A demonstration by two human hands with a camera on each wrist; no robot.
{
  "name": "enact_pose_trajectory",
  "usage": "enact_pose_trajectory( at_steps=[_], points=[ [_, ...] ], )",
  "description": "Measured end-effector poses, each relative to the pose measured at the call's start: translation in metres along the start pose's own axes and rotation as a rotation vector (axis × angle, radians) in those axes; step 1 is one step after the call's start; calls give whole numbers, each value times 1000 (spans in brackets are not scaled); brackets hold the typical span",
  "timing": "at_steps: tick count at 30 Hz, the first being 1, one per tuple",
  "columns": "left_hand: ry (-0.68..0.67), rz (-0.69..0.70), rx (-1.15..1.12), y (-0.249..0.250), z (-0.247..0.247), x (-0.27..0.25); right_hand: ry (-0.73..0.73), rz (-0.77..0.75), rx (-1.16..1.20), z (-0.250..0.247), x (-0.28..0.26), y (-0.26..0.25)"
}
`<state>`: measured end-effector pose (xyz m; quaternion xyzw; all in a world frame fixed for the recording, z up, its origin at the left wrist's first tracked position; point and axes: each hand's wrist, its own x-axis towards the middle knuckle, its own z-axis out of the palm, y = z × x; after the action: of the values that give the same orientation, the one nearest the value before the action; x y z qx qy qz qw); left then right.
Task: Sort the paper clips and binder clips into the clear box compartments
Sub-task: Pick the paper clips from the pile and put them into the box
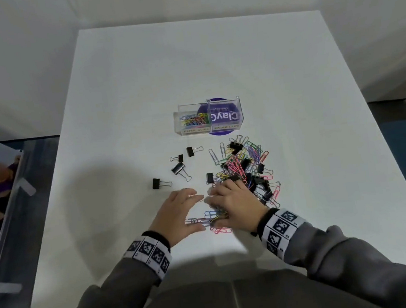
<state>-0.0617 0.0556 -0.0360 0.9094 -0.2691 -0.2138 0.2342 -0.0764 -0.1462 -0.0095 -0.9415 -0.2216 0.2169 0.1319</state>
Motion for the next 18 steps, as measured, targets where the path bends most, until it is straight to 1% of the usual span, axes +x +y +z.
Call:
enact_pose_trajectory(
  at_steps=[4,7,11,13,16,18],
  points=[
    [4,-13,41,2,8,-4,-67,-20,-183,14,-4,-2],
    [-2,-29,56,5,9,-2,-30,-40,-265,20,-3,-3],
    [16,-79,-24,8,11,-5,-2,-65,-378,18,-4,-8],
    [36,-90,-51,8,11,-4,52,-96,-430,21,-5,-9],
    [17,-113,-67,10,10,-3,180,-109,-469,26,-7,-12],
    [-4,-117,-64,12,9,-2,192,-96,-473,27,-7,-13]
  ],
)
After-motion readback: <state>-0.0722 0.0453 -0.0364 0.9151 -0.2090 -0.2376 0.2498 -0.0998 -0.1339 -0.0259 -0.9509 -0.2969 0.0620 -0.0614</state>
